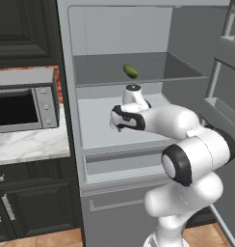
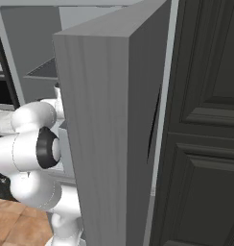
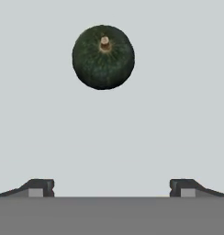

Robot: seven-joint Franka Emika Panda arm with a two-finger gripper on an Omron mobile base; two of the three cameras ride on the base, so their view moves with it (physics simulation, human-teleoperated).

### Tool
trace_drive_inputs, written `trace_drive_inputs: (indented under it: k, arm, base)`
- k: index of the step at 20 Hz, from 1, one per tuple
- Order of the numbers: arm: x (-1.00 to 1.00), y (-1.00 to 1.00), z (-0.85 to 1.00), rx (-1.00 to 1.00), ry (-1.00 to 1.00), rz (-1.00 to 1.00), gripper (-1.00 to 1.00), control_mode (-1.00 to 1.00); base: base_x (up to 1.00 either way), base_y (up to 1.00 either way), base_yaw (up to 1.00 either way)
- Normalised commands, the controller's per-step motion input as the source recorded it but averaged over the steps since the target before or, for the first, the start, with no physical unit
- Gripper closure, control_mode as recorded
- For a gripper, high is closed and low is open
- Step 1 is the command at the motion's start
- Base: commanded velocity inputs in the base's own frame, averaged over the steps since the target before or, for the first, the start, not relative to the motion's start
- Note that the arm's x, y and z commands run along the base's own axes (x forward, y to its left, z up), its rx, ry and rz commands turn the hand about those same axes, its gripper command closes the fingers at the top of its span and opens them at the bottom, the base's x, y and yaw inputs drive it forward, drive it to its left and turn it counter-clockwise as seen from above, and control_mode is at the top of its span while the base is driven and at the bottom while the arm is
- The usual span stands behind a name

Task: Place the cold items (cucumber and squash) from the fridge in one tupperware on the dining counter. Place the warm items (kebab skewer and hot dog) in the stove area in another tupperware.

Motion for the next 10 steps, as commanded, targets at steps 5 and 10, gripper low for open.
trace_drive_inputs:
  k: [5,10]
  arm:
    - [0.39,0.07,-0.09,0.00,0.00,0.00,-1.00,-1.00]
    - [0.36,0.02,-0.14,0.00,0.00,0.00,-1.00,-1.00]
  base:
    - [0.00,0.00,0.00]
    - [0.00,0.00,0.00]
